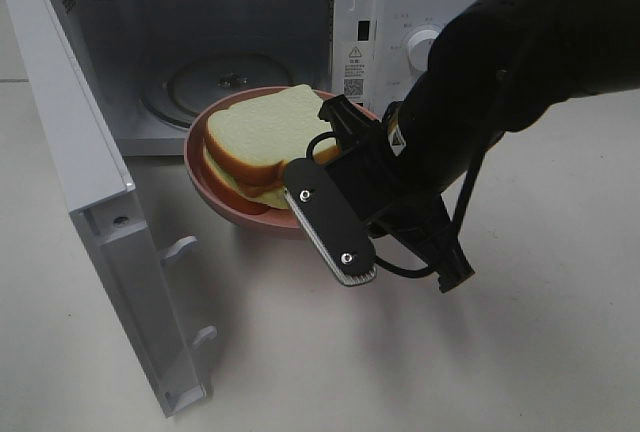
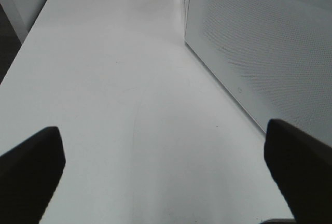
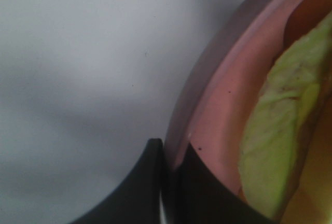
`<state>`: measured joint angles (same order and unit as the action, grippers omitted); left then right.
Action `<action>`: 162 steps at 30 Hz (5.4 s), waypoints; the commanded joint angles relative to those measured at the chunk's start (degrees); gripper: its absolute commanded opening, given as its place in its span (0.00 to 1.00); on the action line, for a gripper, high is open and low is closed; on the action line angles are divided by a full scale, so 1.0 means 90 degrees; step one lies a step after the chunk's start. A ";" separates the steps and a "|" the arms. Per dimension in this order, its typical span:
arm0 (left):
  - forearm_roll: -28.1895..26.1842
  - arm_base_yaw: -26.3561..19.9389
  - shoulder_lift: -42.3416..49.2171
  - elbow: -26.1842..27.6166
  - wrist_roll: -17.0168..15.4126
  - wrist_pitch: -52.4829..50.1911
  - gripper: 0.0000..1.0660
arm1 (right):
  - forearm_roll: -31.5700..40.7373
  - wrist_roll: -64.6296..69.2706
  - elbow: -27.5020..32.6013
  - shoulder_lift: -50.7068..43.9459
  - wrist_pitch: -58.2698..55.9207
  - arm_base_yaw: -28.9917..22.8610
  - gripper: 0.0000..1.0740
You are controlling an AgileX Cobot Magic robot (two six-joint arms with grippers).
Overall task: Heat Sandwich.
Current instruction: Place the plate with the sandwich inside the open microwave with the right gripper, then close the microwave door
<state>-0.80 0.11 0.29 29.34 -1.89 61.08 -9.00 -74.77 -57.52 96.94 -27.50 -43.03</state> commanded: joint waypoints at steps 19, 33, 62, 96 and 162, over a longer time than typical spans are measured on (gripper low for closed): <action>0.0013 -0.0006 0.0102 0.0032 -0.0032 0.0025 0.96 | -0.0191 0.0108 -0.1356 0.1184 -0.0089 0.0038 0.00; 0.0038 -0.0006 0.0102 0.0032 -0.0032 0.0025 0.96 | -0.0248 0.0592 -0.2298 0.1872 -0.0618 0.0045 0.00; 0.0045 -0.0006 0.0102 0.0032 -0.0032 0.0025 0.96 | -0.0045 0.0917 -0.3661 0.2585 -0.0745 0.0299 0.00; 0.0045 -0.0006 0.0102 0.0032 -0.0032 0.0025 0.96 | -0.0115 0.1617 -0.6156 0.4151 -0.1381 0.0490 0.01; 0.0045 -0.0006 0.0102 0.0032 -0.0032 0.0025 0.96 | -0.0337 0.2903 -0.5411 0.3533 -0.0885 0.0567 0.71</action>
<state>-0.57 0.11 0.29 29.34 -1.89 61.08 -12.20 -49.96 -106.74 130.12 -36.10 -38.16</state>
